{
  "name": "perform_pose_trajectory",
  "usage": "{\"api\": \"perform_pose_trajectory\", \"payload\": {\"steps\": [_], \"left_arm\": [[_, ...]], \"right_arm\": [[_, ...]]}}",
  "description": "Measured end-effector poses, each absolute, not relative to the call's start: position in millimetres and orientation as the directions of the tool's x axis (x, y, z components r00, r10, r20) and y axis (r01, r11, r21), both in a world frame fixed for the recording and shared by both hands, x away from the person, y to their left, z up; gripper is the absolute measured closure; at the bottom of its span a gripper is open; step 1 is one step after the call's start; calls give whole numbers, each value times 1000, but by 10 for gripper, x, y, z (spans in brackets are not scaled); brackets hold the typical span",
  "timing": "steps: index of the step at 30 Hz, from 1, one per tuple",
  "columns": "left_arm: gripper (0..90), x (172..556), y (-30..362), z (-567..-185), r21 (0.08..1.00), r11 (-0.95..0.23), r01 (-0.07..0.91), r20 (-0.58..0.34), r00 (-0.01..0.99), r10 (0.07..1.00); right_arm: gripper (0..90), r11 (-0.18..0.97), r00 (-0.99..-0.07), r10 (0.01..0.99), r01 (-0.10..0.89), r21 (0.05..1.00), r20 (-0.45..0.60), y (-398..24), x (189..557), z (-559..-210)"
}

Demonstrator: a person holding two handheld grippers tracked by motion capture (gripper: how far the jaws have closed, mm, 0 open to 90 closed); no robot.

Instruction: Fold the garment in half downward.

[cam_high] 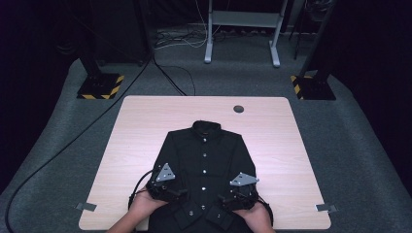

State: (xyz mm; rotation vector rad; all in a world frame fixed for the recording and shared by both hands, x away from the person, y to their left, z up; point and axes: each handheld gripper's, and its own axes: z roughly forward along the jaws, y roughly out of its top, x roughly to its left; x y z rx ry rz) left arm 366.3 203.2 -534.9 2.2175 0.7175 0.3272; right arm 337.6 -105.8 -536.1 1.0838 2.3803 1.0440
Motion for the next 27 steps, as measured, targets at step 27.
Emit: {"api": "perform_pose_trajectory", "payload": {"steps": [27], "left_arm": [[227,4150,2156,-5121,727,-527,440,-37,791,611]], "right_arm": [[253,409,-619,785,543,734,20,-1131,3757,-5153]]}}
